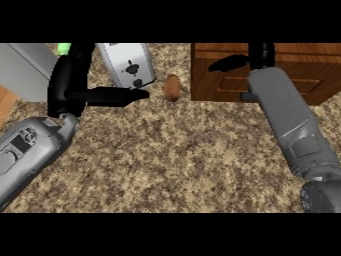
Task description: Pick up the can, place it into the drawer and close the drawer
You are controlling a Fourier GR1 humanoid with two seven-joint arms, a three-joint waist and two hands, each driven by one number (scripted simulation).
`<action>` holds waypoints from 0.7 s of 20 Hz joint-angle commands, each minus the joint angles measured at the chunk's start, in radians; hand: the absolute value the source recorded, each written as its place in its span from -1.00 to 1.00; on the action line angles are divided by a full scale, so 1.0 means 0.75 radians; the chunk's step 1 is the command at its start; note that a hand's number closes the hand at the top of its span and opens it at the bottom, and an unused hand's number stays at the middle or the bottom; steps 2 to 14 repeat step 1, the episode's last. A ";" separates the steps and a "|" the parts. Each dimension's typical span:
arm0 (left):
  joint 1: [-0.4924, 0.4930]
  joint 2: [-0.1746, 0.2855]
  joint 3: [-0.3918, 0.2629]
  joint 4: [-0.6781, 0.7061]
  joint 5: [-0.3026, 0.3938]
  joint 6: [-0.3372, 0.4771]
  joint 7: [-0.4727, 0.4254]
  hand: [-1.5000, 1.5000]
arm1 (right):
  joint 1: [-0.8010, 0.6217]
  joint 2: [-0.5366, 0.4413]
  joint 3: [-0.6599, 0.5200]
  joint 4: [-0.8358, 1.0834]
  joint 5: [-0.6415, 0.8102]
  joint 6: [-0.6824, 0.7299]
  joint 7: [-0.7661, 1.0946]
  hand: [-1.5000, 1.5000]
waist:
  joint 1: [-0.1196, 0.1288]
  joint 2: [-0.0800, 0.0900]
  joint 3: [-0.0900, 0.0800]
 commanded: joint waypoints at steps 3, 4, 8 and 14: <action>0.020 0.001 0.031 -0.009 -0.011 -0.019 -0.005 -1.00 | -0.083 0.003 -0.094 -0.016 -0.130 0.048 -0.004 -1.00 | -0.002 -0.010 -0.006; 0.020 0.001 0.031 -0.009 -0.011 -0.019 -0.005 -1.00 | -0.083 0.003 -0.094 -0.016 -0.130 0.048 -0.004 -1.00 | -0.002 -0.010 -0.006; 0.020 0.001 0.031 -0.009 -0.011 -0.019 -0.005 -1.00 | -0.083 0.003 -0.094 -0.016 -0.130 0.048 -0.004 -1.00 | -0.002 -0.010 -0.006; 0.020 0.001 0.031 -0.009 -0.011 -0.019 -0.005 -1.00 | -0.083 0.003 -0.094 -0.016 -0.130 0.048 -0.004 -1.00 | -0.002 -0.010 -0.006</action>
